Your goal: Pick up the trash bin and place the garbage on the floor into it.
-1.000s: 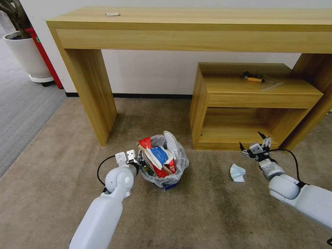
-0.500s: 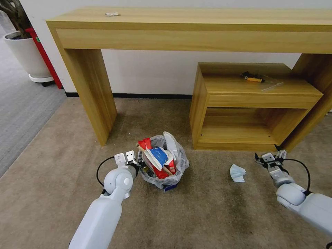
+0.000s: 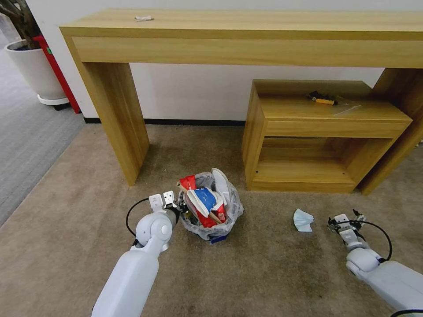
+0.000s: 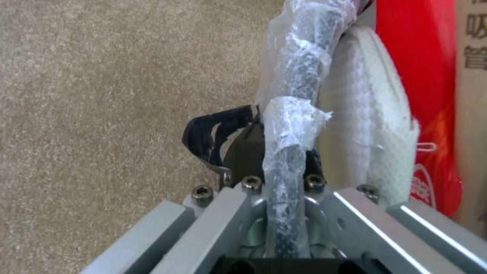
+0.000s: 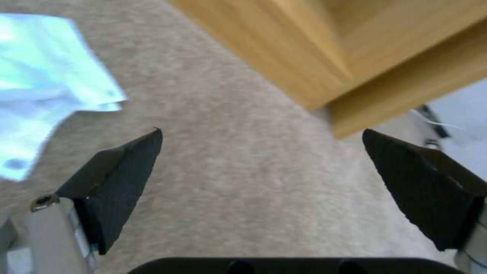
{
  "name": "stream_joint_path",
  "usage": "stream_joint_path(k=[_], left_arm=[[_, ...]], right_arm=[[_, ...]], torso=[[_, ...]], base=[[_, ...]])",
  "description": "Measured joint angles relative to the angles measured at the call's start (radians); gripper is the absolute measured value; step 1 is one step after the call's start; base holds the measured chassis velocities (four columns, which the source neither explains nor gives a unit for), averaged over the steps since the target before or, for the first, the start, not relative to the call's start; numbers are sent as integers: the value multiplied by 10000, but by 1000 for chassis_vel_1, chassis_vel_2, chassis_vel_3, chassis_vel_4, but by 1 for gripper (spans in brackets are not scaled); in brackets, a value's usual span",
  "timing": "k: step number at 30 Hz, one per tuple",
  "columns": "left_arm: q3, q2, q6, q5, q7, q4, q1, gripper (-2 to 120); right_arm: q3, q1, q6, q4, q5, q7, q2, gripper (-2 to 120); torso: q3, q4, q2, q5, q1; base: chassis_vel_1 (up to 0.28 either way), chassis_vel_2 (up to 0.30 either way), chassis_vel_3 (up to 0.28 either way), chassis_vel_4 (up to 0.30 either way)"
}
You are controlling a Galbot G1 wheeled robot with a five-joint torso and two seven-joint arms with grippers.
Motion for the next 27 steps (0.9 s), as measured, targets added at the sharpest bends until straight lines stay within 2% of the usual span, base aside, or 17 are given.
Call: stream_joint_path(k=[6, 8, 9, 12, 15, 17, 27], left_arm=[[-70, -122, -20, 133, 52, 14, 123, 0], [-110, -101, -27, 196, 123, -12, 216, 0], [-110, -101, -27, 196, 123, -12, 216, 0], [-131, -74, -29, 241, 140, -57, 295, 0], [-130, -102, -30, 256, 131, -79, 315, 0], [-116, -132, -30, 290, 113, -89, 330, 0], [-141, -261, -25, 457, 116, -103, 423, 0]], right_arm=[[-45, 81, 788, -553, -177, -1039, 199, 100], [-33, 169, 1664, -1041, -302, -1729, 303, 100], [-33, 169, 1664, -1041, -302, -1729, 303, 100], [343, 248, 2976, -1425, -367, -2924, 409, 100], [466, 282, 3319, -1444, -465, -3275, 405, 100], [527, 336, 3678, -1530, -684, -3399, 406, 100], [525, -24, 3771, -1055, -919, -2955, 100, 100]], torso=[[-1, 1, 0, 3, -1], [-1, -2, 0, 3, -1], [-1, -2, 0, 3, -1], [0, -4, 0, 1, 0], [1, 0, 1, -1, 0], [1, -1, 1, 0, 0], [1, -3, 1, 2, -1]], base=[[0, 0, 0, 0], [0, 0, 0, 0], [0, 0, 0, 0], [0, 0, 0, 0], [0, 0, 0, 0], [0, 0, 0, 0], [0, 0, 0, 0]])
